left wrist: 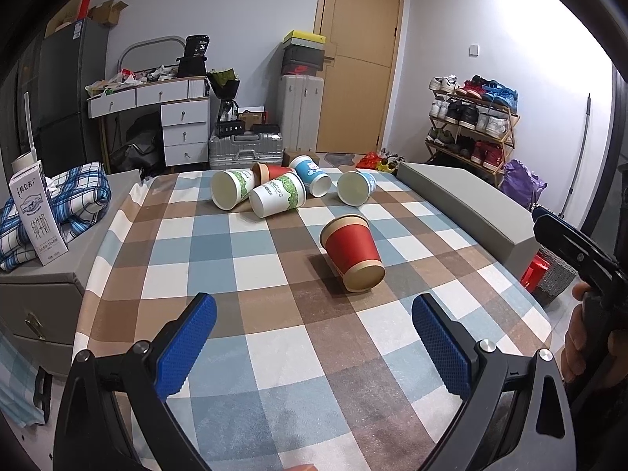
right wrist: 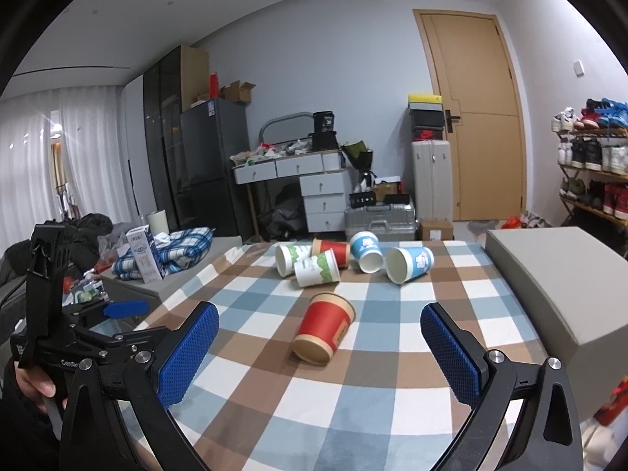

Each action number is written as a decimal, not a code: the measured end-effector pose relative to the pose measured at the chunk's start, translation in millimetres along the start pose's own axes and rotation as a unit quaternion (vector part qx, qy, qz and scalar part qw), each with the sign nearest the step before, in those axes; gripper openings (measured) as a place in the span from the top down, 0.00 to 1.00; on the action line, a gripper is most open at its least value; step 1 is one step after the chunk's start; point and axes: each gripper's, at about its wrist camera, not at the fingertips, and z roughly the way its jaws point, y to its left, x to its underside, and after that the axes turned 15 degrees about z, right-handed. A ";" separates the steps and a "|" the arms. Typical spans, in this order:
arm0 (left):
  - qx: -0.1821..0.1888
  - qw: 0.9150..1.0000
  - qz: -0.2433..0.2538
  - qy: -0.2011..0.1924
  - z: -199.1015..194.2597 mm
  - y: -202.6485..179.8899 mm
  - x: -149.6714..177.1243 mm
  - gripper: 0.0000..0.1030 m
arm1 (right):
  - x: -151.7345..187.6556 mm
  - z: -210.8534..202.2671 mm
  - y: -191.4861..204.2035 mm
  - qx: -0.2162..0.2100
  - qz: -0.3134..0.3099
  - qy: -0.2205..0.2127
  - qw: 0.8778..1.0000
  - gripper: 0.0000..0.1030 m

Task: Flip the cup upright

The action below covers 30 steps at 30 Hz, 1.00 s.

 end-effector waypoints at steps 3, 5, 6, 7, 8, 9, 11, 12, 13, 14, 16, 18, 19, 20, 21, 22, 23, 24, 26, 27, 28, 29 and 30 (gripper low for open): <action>0.002 1.000 0.001 0.001 0.2 0.1 0.0 0.05 | -0.9 -0.6 -1.0 0.000 0.000 0.000 1.000 0.00; 0.005 1.000 0.002 0.002 0.9 -1.3 0.2 0.05 | -0.7 0.6 -1.4 0.000 0.000 0.002 1.000 0.00; 0.005 1.000 0.003 0.003 1.3 -2.1 0.2 0.05 | -0.4 0.8 -1.5 0.002 -0.001 0.004 1.000 0.00; 0.006 1.000 0.004 0.003 1.6 -2.9 0.3 0.05 | -0.6 1.0 -2.1 0.003 -0.001 0.004 1.000 0.00; 0.006 1.000 0.004 0.004 2.0 -3.4 0.5 0.05 | -0.7 1.4 -2.8 0.004 -0.001 0.005 1.000 0.00; 0.007 1.000 0.005 0.005 2.2 -3.7 0.5 0.05 | -1.2 1.7 -3.4 0.005 0.000 0.007 1.000 0.00; 0.009 1.000 0.002 0.006 2.6 -3.7 0.3 0.05 | -0.7 1.4 -3.1 0.005 0.001 0.006 1.000 0.00; 0.009 1.000 0.001 0.006 2.8 -3.4 0.1 0.05 | -1.3 1.4 -3.2 0.005 0.001 0.008 1.000 0.00; 0.009 1.000 -0.001 0.007 3.1 -2.6 0.0 0.05 | -1.2 1.4 -3.0 0.005 0.000 0.008 1.000 0.00; 0.007 1.000 -0.001 0.007 3.4 -3.2 0.0 0.05 | -0.2 2.2 -3.1 0.006 0.001 0.008 1.000 0.00; 0.003 1.000 0.001 0.006 4.8 -3.8 0.5 0.05 | 0.0 3.8 -4.3 0.005 0.004 0.011 1.000 0.00; 0.000 1.000 0.003 0.010 8.0 -4.8 1.3 0.05 | 0.9 5.4 -6.2 0.009 0.005 0.013 1.000 0.00; 0.000 1.000 0.004 0.013 9.7 -5.4 1.7 0.05 | 1.2 6.2 -7.0 0.010 0.006 0.015 1.000 0.00; 0.000 1.000 0.005 0.017 12.1 -6.6 2.4 0.05 | 1.3 6.5 -7.9 0.010 0.008 0.017 1.000 0.00; 0.000 1.000 0.005 0.019 13.2 -7.2 3.0 0.05 | 1.1 6.6 -8.8 0.011 0.011 0.017 1.000 0.00; 0.002 1.000 0.006 0.022 15.0 -9.1 3.9 0.05 | 1.0 6.7 -9.3 0.012 0.013 0.017 1.000 0.00; 0.003 1.000 0.008 0.024 15.4 -10.2 4.6 0.05 | 0.6 6.6 -9.7 0.013 0.014 0.017 1.000 0.00; 0.003 1.000 0.010 0.024 15.3 -11.4 4.9 0.05 | 0.2 6.3 -10.2 0.013 0.014 0.016 1.000 0.00; 0.002 1.000 0.013 0.026 14.3 -13.2 4.9 0.05 | -0.1 6.4 -11.2 0.013 0.015 0.015 1.000 0.00; 0.000 1.000 0.014 0.027 14.1 -14.0 4.7 0.05 | -0.1 6.4 -11.3 0.012 0.016 0.015 1.000 0.00; 0.000 1.000 0.012 0.026 13.5 -13.8 4.8 0.05 | 0.2 6.4 -11.3 0.013 0.016 0.016 1.000 0.00; 0.002 1.000 0.012 0.026 13.4 -13.5 4.6 0.05 | 0.4 5.7 -11.2 0.013 0.017 0.016 1.000 0.00; 0.003 1.000 0.011 0.027 13.8 -14.0 4.2 0.05 | 0.3 6.1 -11.1 0.012 0.016 0.017 1.000 0.00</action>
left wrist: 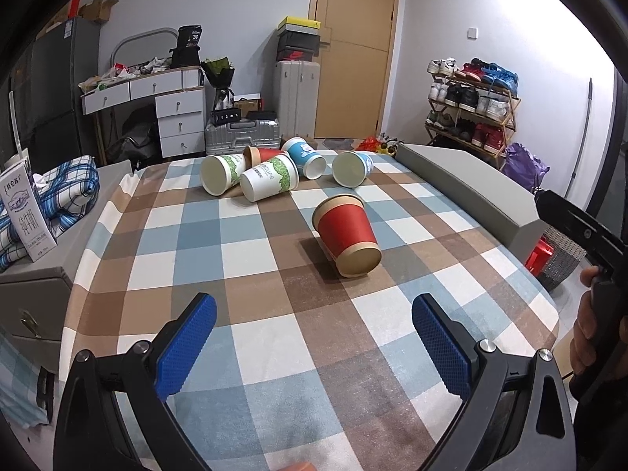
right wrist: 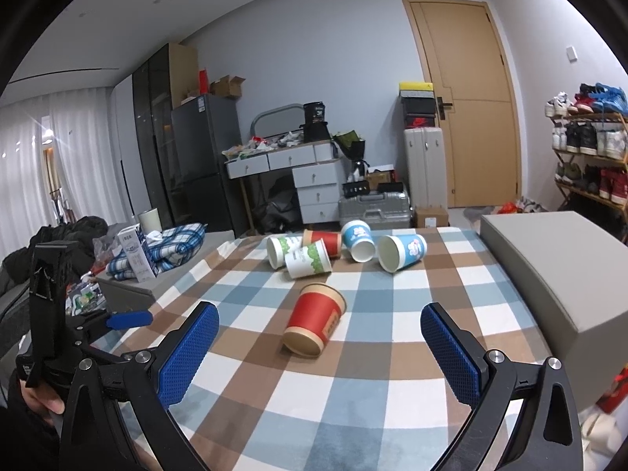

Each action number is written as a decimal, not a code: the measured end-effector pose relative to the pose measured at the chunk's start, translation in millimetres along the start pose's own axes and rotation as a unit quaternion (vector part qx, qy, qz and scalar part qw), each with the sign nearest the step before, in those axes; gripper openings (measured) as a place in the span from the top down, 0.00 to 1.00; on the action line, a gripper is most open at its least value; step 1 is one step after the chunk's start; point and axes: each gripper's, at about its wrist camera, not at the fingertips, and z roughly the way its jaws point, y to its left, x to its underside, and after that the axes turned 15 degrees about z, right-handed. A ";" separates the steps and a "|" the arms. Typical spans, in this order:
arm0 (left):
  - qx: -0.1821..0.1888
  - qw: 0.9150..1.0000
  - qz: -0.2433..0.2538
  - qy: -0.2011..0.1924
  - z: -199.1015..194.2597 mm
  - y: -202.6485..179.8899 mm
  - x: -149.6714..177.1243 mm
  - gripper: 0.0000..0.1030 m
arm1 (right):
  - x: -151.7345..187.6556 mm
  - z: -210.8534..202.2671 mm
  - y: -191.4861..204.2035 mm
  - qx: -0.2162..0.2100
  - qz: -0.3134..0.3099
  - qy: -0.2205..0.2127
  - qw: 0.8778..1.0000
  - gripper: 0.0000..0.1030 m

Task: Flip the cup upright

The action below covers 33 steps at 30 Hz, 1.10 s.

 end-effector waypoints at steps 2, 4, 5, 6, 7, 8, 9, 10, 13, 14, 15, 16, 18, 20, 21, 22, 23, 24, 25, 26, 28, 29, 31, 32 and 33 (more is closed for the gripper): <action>-0.004 1.000 0.003 0.002 0.2 -1.7 0.0 0.05 | 0.1 0.2 0.5 0.000 -0.001 0.003 1.000 0.00; -0.006 1.000 0.006 0.005 2.5 -2.6 0.0 0.05 | -0.2 1.0 0.8 0.000 -0.002 0.005 1.000 0.00; -0.008 1.000 0.006 0.008 3.7 -2.6 0.4 0.05 | -0.3 1.8 1.2 -0.004 -0.002 0.009 1.000 0.00; -0.010 1.000 0.005 0.010 5.1 -2.4 0.3 0.05 | -0.1 2.4 1.8 -0.006 -0.003 0.013 1.000 0.00; -0.012 1.000 0.004 0.013 6.7 -1.7 0.7 0.05 | 0.4 2.6 2.1 -0.007 -0.004 0.014 1.000 0.00; -0.012 1.000 0.004 0.014 8.1 -1.8 0.8 0.05 | 0.9 3.0 2.5 -0.008 -0.006 0.014 1.000 0.00; -0.012 1.000 0.003 0.015 9.3 -1.7 1.2 0.05 | 1.4 3.3 3.1 -0.008 -0.007 0.015 1.000 0.00; -0.011 1.000 0.002 0.017 11.0 -1.1 1.9 0.05 | 1.8 3.8 2.4 -0.009 -0.007 0.015 1.000 0.00; -0.012 0.999 -0.004 0.030 17.4 0.2 4.5 0.05 | 2.5 5.0 -0.7 -0.011 -0.001 0.014 1.000 0.00; -0.012 0.999 -0.005 0.034 19.4 0.4 5.4 0.05 | 2.8 6.2 -2.0 -0.011 0.001 0.017 1.000 0.00; -0.012 0.999 -0.005 0.037 20.9 0.5 6.4 0.05 | 2.9 7.0 -3.3 -0.009 0.003 0.017 1.000 0.00; -0.012 0.999 -0.006 0.039 21.8 0.8 7.3 0.05 | 2.7 8.0 -5.1 -0.007 0.006 0.018 1.000 0.00; -0.009 0.999 -0.008 0.040 22.7 1.0 7.4 0.05 | 2.0 9.1 -8.9 -0.005 0.012 0.020 1.000 0.00; -0.007 0.999 -0.009 0.040 22.4 0.4 6.5 0.05 | 1.7 9.5 -11.4 -0.003 0.017 0.021 1.000 0.00; -0.006 0.999 -0.009 0.041 23.2 0.8 5.6 0.05 | 1.4 9.5 -12.4 -0.005 0.020 0.022 1.000 0.00; -0.003 0.999 -0.011 0.041 24.0 0.5 4.3 0.05 | 1.1 9.4 -13.2 -0.006 0.022 0.023 0.999 0.00; 0.000 0.999 -0.012 0.042 25.3 -0.1 2.8 0.05 | 1.1 8.9 -13.7 -0.006 0.023 0.021 0.999 0.00; 0.003 0.999 -0.013 0.043 27.3 -0.5 1.8 0.05 | 0.9 8.4 -14.0 -0.006 0.024 0.020 0.999 0.00; 0.005 0.999 -0.013 0.045 30.5 -0.5 -0.2 0.05 | 0.9 8.4 -14.9 -0.006 0.025 0.020 0.999 0.00; 0.006 0.999 -0.013 0.049 33.9 -1.0 -2.2 0.05 | 1.3 8.5 -15.4 -0.005 0.025 0.020 0.999 0.00; 0.009 0.998 -0.013 0.056 43.4 -2.5 -6.9 0.05 | 2.2 10.3 -18.2 0.001 0.026 0.019 0.999 0.00; 0.009 0.998 -0.015 0.059 46.8 -1.8 -8.4 0.05 | 2.8 12.4 -20.5 0.003 0.028 0.021 0.999 0.00; 0.010 0.997 -0.024 0.069 57.0 -2.1 -11.1 0.05 | 5.4 20.1 -28.5 0.022 0.038 0.026 0.999 0.00; 0.015 0.997 -0.031 0.072 62.4 -2.4 -12.1 0.05 | 6.5 23.9 -32.7 0.031 0.044 0.031 0.998 0.00; 0.020 0.996 -0.036 0.076 67.4 -2.8 -12.8 0.05 | 7.9 27.7 -37.4 0.041 0.051 0.034 0.997 0.00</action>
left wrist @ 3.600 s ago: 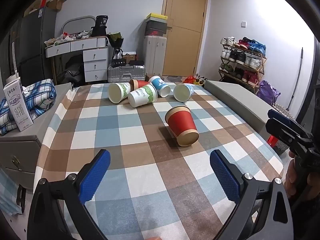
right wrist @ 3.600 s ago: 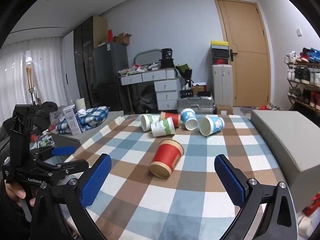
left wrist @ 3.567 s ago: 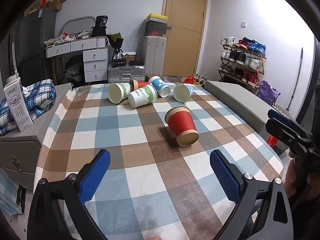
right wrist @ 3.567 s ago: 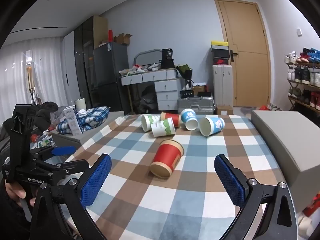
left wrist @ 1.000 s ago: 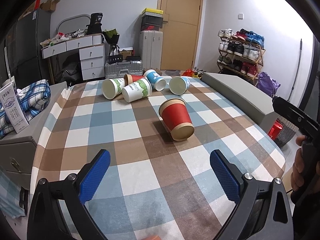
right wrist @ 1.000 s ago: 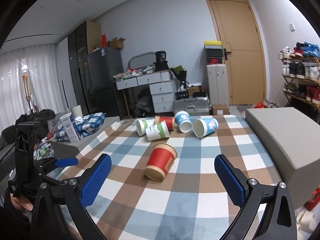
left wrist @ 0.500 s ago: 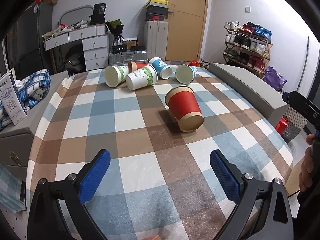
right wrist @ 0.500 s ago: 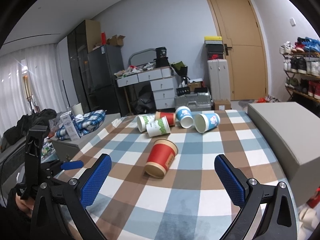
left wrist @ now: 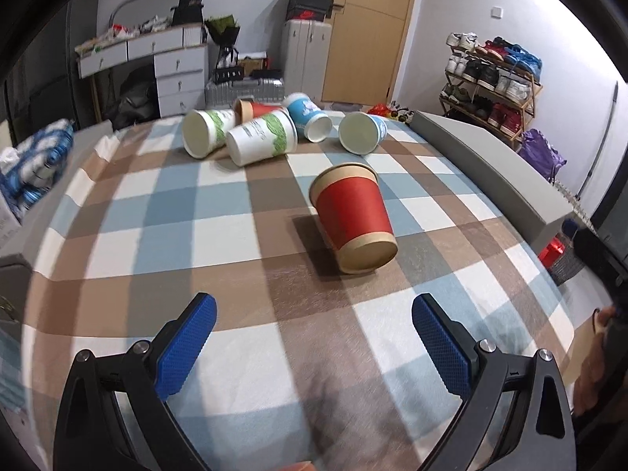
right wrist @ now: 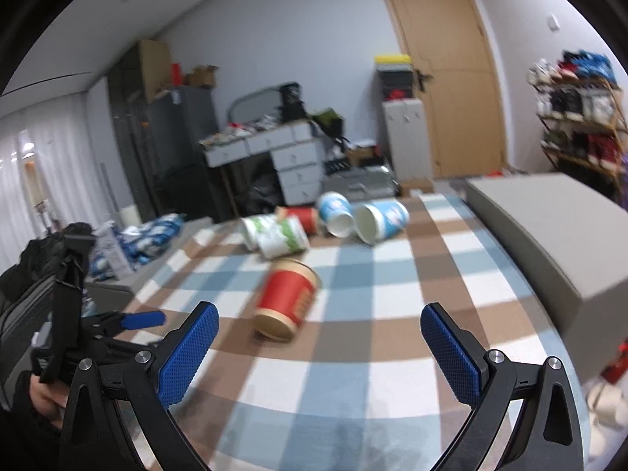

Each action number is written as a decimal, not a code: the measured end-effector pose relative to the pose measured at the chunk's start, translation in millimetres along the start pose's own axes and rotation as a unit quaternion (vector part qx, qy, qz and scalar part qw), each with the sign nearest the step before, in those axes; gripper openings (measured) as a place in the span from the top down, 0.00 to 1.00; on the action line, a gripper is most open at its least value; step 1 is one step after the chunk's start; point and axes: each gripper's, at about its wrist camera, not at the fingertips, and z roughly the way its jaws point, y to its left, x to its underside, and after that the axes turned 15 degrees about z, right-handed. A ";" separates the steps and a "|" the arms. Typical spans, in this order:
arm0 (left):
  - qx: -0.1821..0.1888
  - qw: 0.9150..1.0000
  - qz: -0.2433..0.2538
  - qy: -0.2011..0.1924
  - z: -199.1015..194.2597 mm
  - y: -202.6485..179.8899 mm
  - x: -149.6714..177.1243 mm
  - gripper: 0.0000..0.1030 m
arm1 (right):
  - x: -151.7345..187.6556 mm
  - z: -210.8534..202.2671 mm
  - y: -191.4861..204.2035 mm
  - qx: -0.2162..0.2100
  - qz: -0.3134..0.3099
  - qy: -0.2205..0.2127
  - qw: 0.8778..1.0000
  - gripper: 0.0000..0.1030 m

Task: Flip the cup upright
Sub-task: 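Move the left gripper to the red cup lying on its side, then close the left gripper around the red cup's body and lift it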

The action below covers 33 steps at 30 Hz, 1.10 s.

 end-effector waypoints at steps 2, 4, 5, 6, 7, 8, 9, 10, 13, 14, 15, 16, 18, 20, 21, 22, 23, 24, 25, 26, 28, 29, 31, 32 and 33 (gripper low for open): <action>0.008 1.000 -0.008 0.006 7.2 -1.5 -2.8 0.05 | 0.1 5.3 -8.0 0.007 0.015 0.006 1.000 0.00; 0.013 1.000 -0.011 0.015 17.3 -5.3 -6.8 0.05 | 0.3 8.3 -15.1 0.013 0.025 0.009 1.000 0.00; 0.014 1.000 -0.013 0.020 21.1 -6.6 -8.9 0.05 | 0.5 9.0 -17.8 0.013 0.030 0.009 0.999 0.00; 0.017 0.999 -0.015 0.024 24.6 -7.7 -10.9 0.05 | 0.6 10.1 -20.3 0.014 0.035 0.010 0.999 0.00; 0.021 0.999 -0.015 0.027 29.2 -8.5 -13.8 0.05 | 0.8 11.0 -22.7 0.013 0.040 0.013 0.999 0.00; 0.023 0.999 -0.015 0.029 33.3 -9.5 -16.6 0.06 | 1.1 12.2 -24.7 0.013 0.041 0.016 0.999 0.00; 0.022 0.999 -0.012 0.033 38.4 -11.9 -20.6 0.06 | 1.5 13.1 -26.3 0.015 0.041 0.017 0.999 0.00; 0.021 0.999 -0.010 0.035 41.4 -12.8 -23.4 0.06 | 2.0 14.2 -27.2 0.019 0.042 0.018 0.999 0.00; 0.027 0.999 -0.011 0.039 51.1 -15.7 -32.0 0.06 | 2.9 16.6 -30.0 0.017 0.047 0.025 0.998 0.00; 0.027 0.999 -0.012 0.042 54.2 -16.6 -34.5 0.06 | 3.0 16.7 -30.7 0.016 0.047 0.025 0.998 0.00; 0.025 0.999 -0.012 0.043 56.5 -16.8 -36.1 0.06 | 3.0 16.8 -31.2 0.017 0.047 0.024 0.998 0.00; 0.024 0.999 -0.013 0.045 59.0 -17.2 -37.8 0.06 | 2.5 18.0 -31.7 0.016 0.048 0.025 0.998 0.00; 0.025 0.998 -0.013 0.049 63.2 -16.8 -40.1 0.06 | 2.8 19.1 -34.3 0.015 0.051 0.026 0.998 0.00; 0.028 0.998 -0.013 0.051 65.3 -17.0 -41.7 0.06 | 3.1 19.4 -36.1 0.013 0.055 0.025 0.998 0.00; 0.027 0.998 -0.013 0.054 66.5 -17.2 -42.8 0.06 | 3.1 20.0 -36.9 0.012 0.056 0.026 0.998 0.00; 0.027 0.998 -0.013 0.055 67.9 -16.7 -44.5 0.06 | 3.4 20.0 -37.4 0.011 0.057 0.027 0.998 0.00; 0.027 0.998 -0.012 0.054 67.8 -17.1 -45.4 0.06 | 3.5 20.0 -37.5 0.011 0.058 0.028 0.998 0.00; 0.027 0.998 -0.010 0.053 67.1 -17.6 -46.1 0.06 | 3.6 20.0 -37.3 0.010 0.058 0.029 0.998 0.00; 0.027 0.998 -0.008 0.051 66.1 -17.9 -46.5 0.07 | 3.7 19.7 -36.9 0.009 0.058 0.029 0.998 0.00; 0.030 0.998 -0.008 0.050 65.5 -17.4 -46.9 0.12 | 3.7 19.3 -36.8 0.009 0.056 0.029 0.998 0.00; 0.042 0.998 -0.009 0.053 64.3 -16.7 -46.5 0.31 | 3.8 18.8 -35.9 0.009 0.054 0.028 0.998 0.00; 0.047 0.997 -0.011 0.054 63.3 -16.5 -46.0 0.45 | 3.8 18.3 -35.5 0.008 0.054 0.028 0.998 0.00; 0.058 0.997 -0.013 0.049 59.8 -15.4 -45.2 0.47 | 3.6 16.6 -34.4 0.008 0.052 0.027 0.998 0.00; 0.057 0.997 -0.014 0.045 56.9 -15.2 -45.6 0.47 | 3.5 15.5 -33.5 0.009 0.050 0.025 0.998 0.00; 0.055 0.998 -0.012 0.037 49.4 -15.1 -43.6 0.47 | 3.6 14.3 -33.2 0.009 0.049 0.023 0.999 0.00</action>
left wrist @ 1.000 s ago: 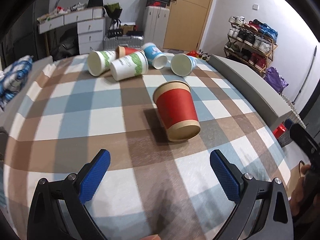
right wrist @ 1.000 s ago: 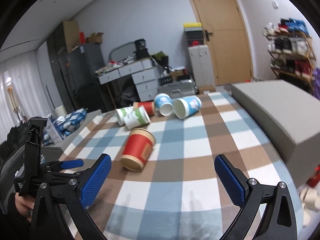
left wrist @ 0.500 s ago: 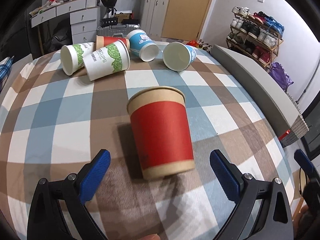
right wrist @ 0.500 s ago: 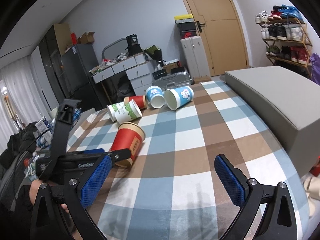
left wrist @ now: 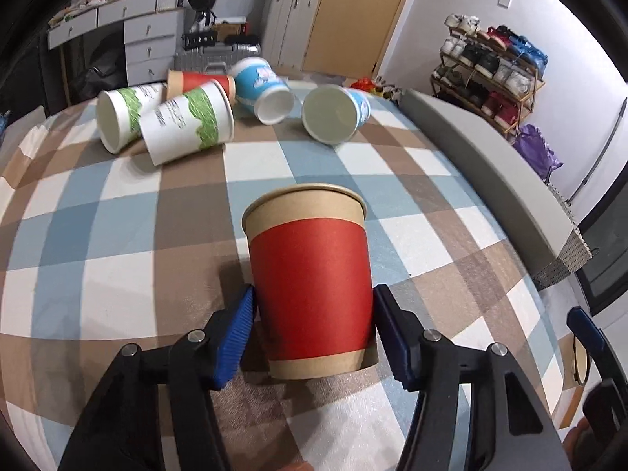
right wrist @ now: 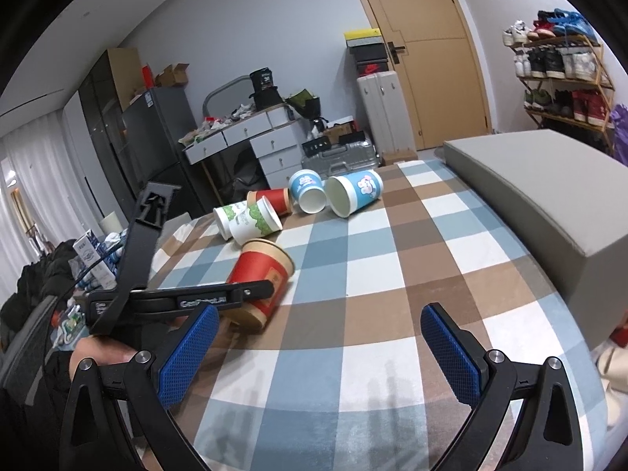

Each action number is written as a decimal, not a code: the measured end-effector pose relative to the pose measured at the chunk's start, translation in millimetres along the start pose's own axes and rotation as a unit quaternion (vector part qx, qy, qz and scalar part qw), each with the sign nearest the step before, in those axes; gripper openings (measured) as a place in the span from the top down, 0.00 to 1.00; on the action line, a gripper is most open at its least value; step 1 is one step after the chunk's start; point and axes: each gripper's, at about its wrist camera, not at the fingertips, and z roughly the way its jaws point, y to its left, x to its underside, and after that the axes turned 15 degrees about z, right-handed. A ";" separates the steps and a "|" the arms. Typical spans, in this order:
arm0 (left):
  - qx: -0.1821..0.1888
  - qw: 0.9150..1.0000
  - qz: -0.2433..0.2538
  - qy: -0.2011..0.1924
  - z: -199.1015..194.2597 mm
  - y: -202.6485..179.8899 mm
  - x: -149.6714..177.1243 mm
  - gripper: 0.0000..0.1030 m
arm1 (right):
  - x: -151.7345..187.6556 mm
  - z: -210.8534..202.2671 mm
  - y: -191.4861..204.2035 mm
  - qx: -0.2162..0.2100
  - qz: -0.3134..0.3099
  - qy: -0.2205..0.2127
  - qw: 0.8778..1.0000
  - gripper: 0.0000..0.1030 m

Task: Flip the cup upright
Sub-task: 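Close the left gripper around the red cup's body and lift it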

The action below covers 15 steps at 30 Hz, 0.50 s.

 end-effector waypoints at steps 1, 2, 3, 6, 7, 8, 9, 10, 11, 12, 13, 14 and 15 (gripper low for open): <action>-0.001 1.000 0.001 -0.003 -1.8 -0.1 -2.7 0.47 | -0.3 -0.8 0.0 0.000 0.000 -0.001 1.000 0.00; -0.001 1.000 0.002 -0.007 -6.2 -0.8 -3.4 0.47 | -0.9 -1.7 -0.1 0.001 0.002 -0.001 1.000 0.00; -0.001 1.000 0.004 -0.014 -14.3 -1.3 -1.4 0.47 | -1.5 -2.2 0.0 0.000 0.003 -0.002 1.000 0.00; -0.006 0.999 0.008 -0.030 -30.3 -1.2 -1.2 0.47 | -2.6 -6.4 3.5 -0.002 0.000 -0.006 1.000 0.00; -0.007 0.999 0.010 -0.036 -35.0 -1.1 -0.9 0.47 | -2.1 -8.0 5.6 -0.003 -0.005 -0.008 1.000 0.00; -0.009 0.999 0.012 -0.041 -38.6 -1.5 -0.5 0.47 | -1.4 -9.3 8.1 -0.004 -0.010 -0.010 1.000 0.00; -0.012 0.999 0.014 -0.050 -46.6 -1.8 3.0 0.47 | -0.8 -10.5 11.0 -0.005 -0.015 -0.010 1.000 0.00; -0.014 0.998 0.016 -0.055 -49.6 -1.4 4.3 0.47 | -0.4 -11.5 14.0 -0.006 -0.019 -0.010 1.000 0.00; -0.015 0.998 0.017 -0.059 -50.9 -0.7 4.7 0.47 | -0.3 -12.5 16.7 -0.009 -0.023 -0.011 1.000 0.00; -0.015 0.998 0.016 -0.063 -55.5 -0.4 7.2 0.47 | 0.1 -14.6 20.3 -0.013 -0.029 -0.013 0.999 0.00; -0.015 0.997 0.016 -0.067 -59.3 -0.2 9.3 0.47 | 0.1 -15.7 23.3 -0.017 -0.034 -0.014 0.999 0.00; -0.015 0.997 0.016 -0.070 -62.4 -0.2 11.0 0.47 | 0.4 -17.0 27.3 -0.022 -0.041 -0.013 0.999 0.00; -0.017 0.997 0.018 -0.075 -67.6 -0.5 14.6 0.47 | 1.3 -18.5 31.1 -0.027 -0.049 -0.014 0.998 0.00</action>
